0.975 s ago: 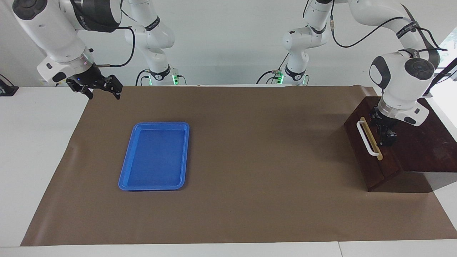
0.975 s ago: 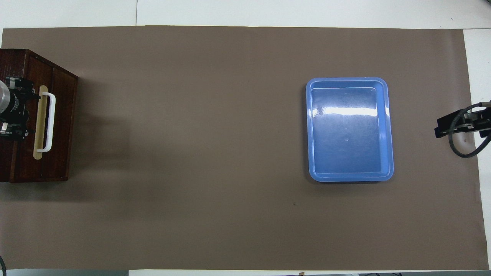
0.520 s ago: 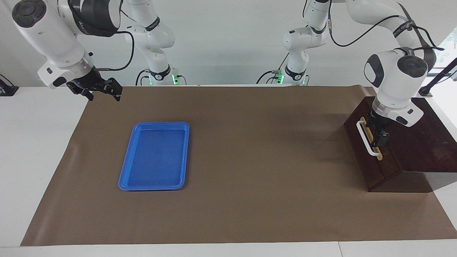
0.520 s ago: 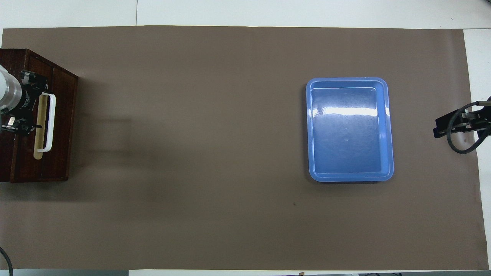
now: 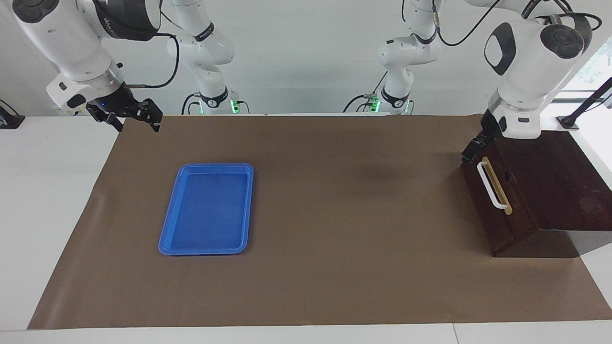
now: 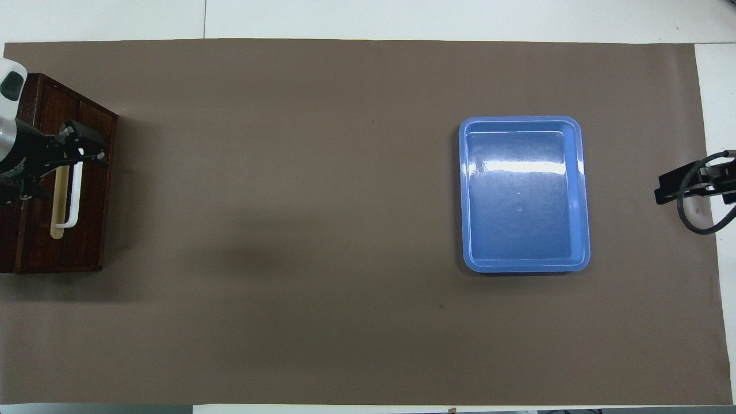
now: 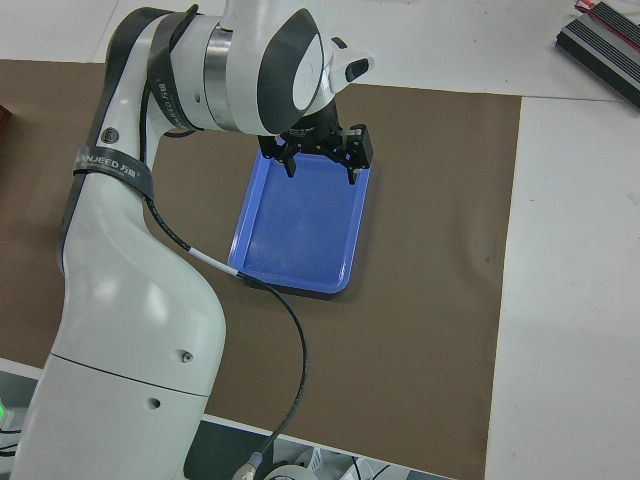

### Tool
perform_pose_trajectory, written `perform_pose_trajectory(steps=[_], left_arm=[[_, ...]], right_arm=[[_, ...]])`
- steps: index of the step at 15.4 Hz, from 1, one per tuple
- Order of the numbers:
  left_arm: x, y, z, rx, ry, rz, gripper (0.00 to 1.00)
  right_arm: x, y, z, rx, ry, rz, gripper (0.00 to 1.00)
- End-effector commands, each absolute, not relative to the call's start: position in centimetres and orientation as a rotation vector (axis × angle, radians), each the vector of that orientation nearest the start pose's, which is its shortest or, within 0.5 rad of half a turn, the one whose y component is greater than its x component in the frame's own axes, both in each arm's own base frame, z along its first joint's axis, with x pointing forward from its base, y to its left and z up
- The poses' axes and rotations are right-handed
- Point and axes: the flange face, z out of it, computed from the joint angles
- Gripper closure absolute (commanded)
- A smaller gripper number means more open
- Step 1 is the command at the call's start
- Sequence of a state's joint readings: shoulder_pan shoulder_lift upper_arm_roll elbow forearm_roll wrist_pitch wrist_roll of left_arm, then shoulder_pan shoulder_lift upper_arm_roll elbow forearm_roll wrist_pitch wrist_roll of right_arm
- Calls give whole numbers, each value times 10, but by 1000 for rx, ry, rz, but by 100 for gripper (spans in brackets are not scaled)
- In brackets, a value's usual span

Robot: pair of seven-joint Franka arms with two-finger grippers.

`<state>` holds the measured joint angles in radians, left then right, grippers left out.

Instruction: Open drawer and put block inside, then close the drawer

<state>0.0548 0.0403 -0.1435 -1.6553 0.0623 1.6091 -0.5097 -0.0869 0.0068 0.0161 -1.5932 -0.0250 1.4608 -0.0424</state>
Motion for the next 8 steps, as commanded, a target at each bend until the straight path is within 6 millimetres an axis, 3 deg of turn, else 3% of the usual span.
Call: perform_pose_trajectory(steps=[1, 5, 8], left_arm=[[541, -44, 575, -3043, -395, 175, 0], [536, -45, 578, -3075, -205, 213, 0], [533, -45, 579, -3076, -177, 240, 0]], right_arm=[[543, -40, 605, -3152, 57, 173, 0], [546, -38, 606, -3155, 39, 142, 0], [546, -37, 605, -3153, 42, 144, 0]])
